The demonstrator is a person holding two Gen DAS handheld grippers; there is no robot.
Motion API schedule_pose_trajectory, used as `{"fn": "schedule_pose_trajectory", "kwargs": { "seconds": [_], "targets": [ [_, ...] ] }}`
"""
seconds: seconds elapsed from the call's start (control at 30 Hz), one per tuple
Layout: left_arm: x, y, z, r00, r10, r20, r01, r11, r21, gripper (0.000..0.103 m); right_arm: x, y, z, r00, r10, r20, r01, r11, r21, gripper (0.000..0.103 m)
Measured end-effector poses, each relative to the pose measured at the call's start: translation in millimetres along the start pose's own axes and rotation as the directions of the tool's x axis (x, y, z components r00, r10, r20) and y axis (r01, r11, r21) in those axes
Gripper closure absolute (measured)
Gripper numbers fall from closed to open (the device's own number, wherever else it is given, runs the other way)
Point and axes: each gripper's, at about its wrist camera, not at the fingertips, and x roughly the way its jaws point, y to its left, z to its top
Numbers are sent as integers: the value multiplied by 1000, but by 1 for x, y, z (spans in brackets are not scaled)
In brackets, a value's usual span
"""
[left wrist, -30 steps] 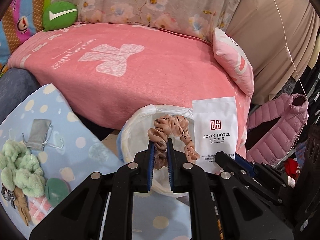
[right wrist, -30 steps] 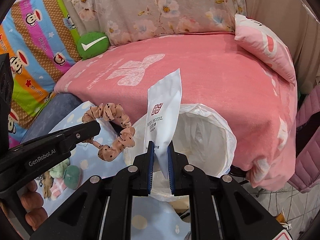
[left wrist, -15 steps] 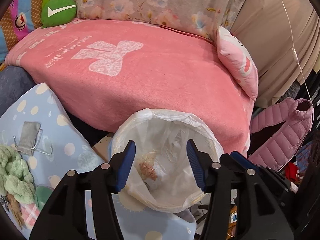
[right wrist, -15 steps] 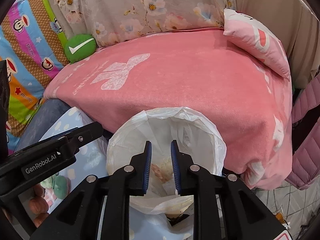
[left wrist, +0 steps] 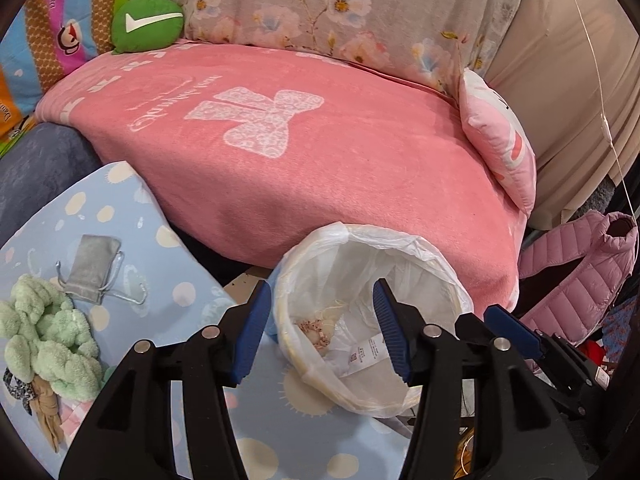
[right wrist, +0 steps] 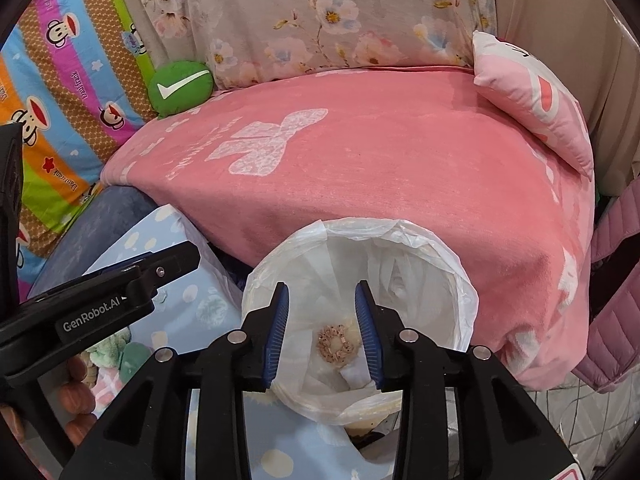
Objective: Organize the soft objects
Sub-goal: 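Grasp the green sponge with the right tool while the left tool grasps the green headband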
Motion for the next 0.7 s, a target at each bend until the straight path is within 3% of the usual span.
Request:
{"fn": "schedule_pose_trajectory", "kwargs": {
  "seconds": [0.17,0.6,0.7],
  "targets": [
    [-17,20,-4,999,34,23,-33,999,-22,53,-1,22,-6,1000,19,-5,-19,999,-28,59],
    [-54,102,-26,990,136,36,-130,982,-138,53,3,101,-32,992,110,-61,-117,984,-131,58],
    [-63,123,-33,985,171,35,-163,974,-160,50,4,118,-38,990,124,-73,-134,979,-151,53]
  ]
}}
